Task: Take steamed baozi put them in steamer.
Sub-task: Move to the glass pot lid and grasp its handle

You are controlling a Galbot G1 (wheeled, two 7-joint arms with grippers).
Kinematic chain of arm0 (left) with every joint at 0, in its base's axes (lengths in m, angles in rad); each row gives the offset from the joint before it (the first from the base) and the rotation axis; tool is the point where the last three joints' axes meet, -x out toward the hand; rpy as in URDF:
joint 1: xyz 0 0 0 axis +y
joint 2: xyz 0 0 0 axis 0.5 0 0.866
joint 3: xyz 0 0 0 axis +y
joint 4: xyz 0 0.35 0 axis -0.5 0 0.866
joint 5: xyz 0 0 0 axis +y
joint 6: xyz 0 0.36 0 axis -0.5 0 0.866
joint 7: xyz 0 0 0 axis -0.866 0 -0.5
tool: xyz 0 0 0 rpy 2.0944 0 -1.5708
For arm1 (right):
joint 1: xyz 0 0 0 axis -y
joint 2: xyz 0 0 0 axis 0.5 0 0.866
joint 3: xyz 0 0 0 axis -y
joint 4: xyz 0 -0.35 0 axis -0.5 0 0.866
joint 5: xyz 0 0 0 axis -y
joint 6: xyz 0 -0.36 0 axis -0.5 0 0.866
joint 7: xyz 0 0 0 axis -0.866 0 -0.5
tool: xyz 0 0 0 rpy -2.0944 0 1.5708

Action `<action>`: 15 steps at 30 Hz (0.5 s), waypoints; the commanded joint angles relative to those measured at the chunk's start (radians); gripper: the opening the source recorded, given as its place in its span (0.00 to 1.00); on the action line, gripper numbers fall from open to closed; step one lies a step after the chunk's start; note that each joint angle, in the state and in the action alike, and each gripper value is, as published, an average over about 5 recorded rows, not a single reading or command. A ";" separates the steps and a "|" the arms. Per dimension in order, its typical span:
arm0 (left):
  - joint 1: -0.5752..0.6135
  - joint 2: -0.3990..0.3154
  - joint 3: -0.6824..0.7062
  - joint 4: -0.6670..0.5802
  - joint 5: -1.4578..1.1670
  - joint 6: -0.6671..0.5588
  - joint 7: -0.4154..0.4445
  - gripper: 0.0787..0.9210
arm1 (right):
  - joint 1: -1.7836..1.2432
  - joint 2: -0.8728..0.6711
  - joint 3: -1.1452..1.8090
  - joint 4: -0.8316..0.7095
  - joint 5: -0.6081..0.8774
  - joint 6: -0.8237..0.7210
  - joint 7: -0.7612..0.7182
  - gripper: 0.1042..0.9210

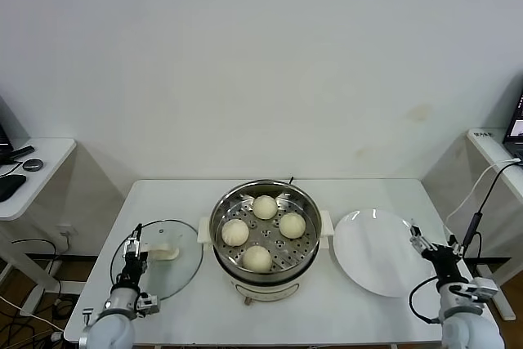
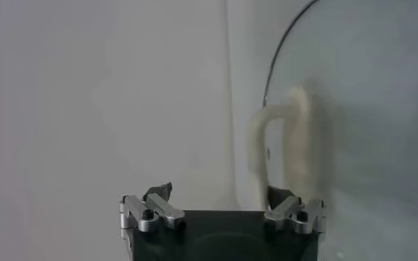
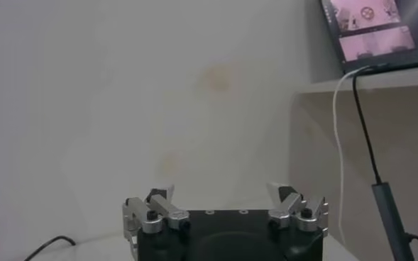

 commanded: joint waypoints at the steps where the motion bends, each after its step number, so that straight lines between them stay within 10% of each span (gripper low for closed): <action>1: -0.095 -0.004 0.016 0.118 -0.022 0.012 -0.035 0.88 | -0.009 0.006 0.003 0.004 -0.001 0.003 0.001 0.88; 15: -0.128 -0.002 0.045 0.216 -0.042 -0.042 -0.093 0.67 | -0.024 0.016 0.003 0.015 -0.006 0.014 0.000 0.88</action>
